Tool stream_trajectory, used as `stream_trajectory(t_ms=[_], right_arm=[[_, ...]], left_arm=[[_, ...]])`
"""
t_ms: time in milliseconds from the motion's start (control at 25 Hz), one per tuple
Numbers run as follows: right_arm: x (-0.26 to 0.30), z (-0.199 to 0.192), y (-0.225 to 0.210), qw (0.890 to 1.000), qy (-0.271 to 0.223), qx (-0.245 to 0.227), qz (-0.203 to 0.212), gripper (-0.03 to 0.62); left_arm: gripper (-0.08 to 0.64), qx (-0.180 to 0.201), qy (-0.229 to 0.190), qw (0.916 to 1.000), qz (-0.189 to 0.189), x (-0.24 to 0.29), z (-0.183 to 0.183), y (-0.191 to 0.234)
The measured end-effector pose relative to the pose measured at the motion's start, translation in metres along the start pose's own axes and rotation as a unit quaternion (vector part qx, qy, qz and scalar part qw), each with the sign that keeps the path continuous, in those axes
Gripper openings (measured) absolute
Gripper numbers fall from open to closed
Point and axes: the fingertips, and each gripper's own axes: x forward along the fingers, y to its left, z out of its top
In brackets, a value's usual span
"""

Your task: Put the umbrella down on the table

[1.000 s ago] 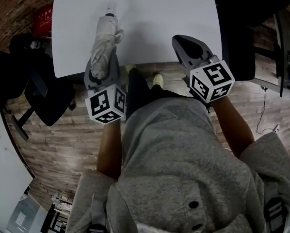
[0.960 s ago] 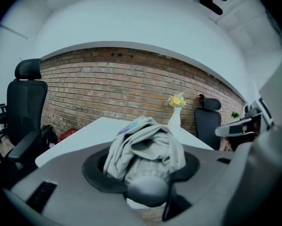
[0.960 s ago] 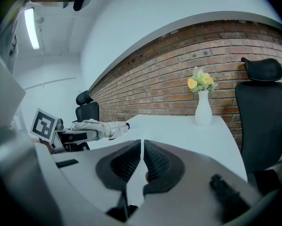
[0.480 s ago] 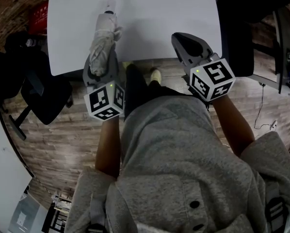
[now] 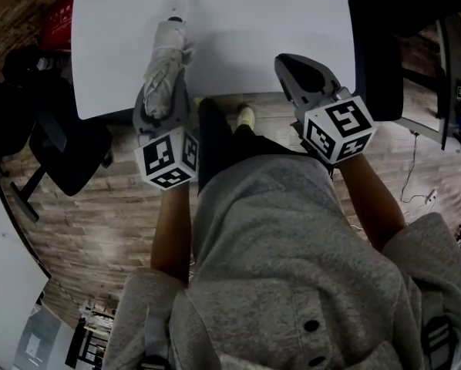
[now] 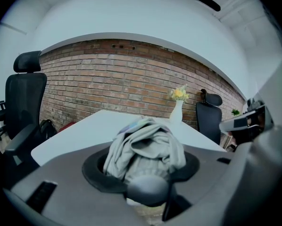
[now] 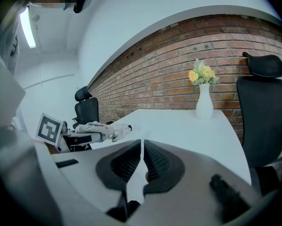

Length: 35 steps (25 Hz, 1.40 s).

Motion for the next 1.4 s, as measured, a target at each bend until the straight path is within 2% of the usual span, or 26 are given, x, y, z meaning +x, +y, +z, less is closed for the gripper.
stream_trajectory(t_ms=[440,1000,1400], right_arm=[[0.009,-0.010,-0.005,1.000,0.018,0.006,0.004,0.034],[0.013,-0.019,-0.009,1.000,0.030,0.009,0.004,0.034],[0.025,-0.020,-0.009,0.999,0.034,0.006,0.006,0.034]], left_arm=[[0.229,-0.012,0.018,0.9998,0.002,0.013,-0.017,0.001],[0.232,-0.007,0.018,0.9998,-0.007,0.027,-0.031,-0.004],[0.239,-0.007,0.046,0.9988,-0.014,0.036,-0.056,0.000]])
